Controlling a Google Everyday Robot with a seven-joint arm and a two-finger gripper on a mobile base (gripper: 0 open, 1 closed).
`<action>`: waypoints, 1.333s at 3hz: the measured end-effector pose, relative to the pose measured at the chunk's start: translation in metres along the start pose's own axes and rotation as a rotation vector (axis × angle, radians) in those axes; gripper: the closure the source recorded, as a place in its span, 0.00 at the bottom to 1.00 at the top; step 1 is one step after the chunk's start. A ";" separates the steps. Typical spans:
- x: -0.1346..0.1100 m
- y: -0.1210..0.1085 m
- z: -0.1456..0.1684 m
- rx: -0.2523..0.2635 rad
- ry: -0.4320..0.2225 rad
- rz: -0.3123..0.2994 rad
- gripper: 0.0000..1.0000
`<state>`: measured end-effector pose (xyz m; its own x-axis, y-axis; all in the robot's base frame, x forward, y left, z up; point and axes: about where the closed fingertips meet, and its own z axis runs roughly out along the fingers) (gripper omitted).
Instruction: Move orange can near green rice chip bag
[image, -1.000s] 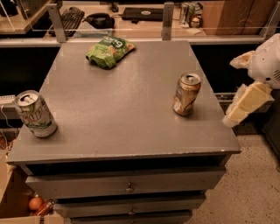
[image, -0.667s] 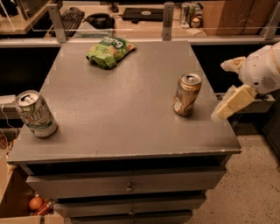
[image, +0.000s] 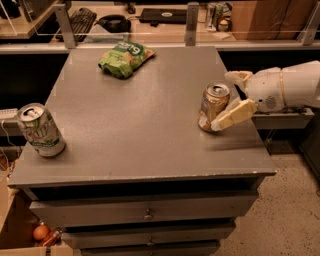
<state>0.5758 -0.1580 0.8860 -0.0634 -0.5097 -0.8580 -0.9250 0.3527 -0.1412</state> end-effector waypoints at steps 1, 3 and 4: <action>-0.003 0.007 0.018 -0.050 -0.050 0.066 0.17; -0.028 0.029 0.016 -0.127 -0.107 0.136 0.72; -0.049 0.011 -0.004 -0.077 -0.098 0.066 0.95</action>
Offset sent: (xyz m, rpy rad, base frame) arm -0.0239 0.0424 -0.0016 0.1953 0.2036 0.0522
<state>0.5676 -0.1324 0.9291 -0.0911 -0.4067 -0.9090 -0.9465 0.3192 -0.0479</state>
